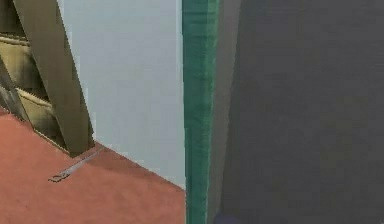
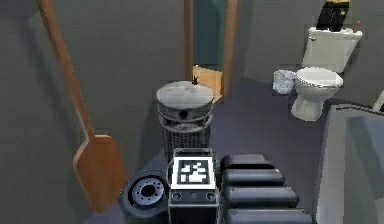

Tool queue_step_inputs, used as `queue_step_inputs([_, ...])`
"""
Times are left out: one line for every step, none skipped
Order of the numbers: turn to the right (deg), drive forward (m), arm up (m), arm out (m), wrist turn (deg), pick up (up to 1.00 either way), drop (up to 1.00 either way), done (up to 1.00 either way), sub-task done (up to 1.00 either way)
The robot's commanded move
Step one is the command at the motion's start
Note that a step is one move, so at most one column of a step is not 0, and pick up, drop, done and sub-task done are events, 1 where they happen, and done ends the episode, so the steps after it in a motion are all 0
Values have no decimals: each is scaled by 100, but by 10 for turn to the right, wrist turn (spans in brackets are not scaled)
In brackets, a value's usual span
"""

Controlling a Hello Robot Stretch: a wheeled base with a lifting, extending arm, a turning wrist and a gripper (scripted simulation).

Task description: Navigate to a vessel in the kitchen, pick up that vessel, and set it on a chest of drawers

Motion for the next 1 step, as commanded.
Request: queue_step_inputs([0, 10, 0, 0, 0, 0, 0, 0, 0])
